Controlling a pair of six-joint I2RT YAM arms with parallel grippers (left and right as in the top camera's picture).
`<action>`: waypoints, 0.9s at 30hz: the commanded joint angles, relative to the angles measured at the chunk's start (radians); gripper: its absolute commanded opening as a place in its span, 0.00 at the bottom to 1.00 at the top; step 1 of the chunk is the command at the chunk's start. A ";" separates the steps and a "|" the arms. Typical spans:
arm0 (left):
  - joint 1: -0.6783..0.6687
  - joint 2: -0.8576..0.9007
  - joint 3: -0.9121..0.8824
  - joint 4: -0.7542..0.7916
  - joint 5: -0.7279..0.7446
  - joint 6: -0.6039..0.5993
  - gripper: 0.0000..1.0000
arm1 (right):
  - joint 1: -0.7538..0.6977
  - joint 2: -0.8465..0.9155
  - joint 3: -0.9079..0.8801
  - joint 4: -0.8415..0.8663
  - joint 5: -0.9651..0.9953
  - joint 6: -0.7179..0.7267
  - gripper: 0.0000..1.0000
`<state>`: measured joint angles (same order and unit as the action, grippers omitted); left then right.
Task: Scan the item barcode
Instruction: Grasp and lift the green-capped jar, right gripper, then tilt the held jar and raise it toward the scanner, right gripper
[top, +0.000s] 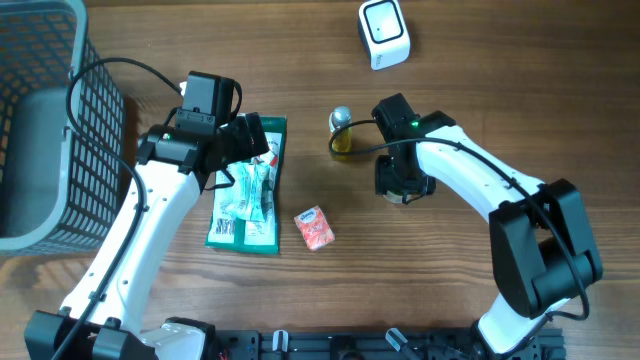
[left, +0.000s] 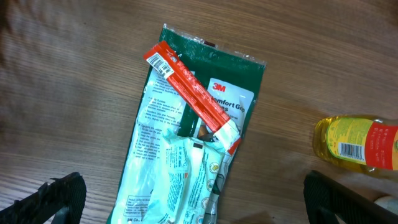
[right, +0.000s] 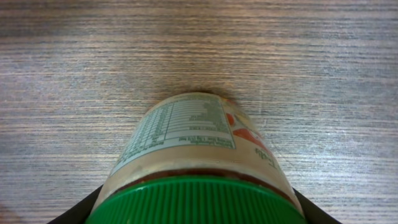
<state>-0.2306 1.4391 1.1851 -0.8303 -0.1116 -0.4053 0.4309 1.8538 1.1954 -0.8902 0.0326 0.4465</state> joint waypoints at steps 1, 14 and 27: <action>0.004 -0.003 0.014 0.003 -0.013 0.008 1.00 | 0.000 0.000 0.016 -0.032 -0.017 0.001 0.53; 0.004 -0.003 0.014 0.003 -0.013 0.008 1.00 | 0.001 -0.143 0.066 -0.333 -0.967 0.174 0.04; 0.004 -0.003 0.014 0.003 -0.013 0.008 1.00 | 0.001 -0.143 0.066 -0.334 -1.036 0.315 0.04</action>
<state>-0.2306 1.4391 1.1851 -0.8303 -0.1116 -0.4053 0.4309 1.7275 1.2427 -1.2198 -0.9447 0.7425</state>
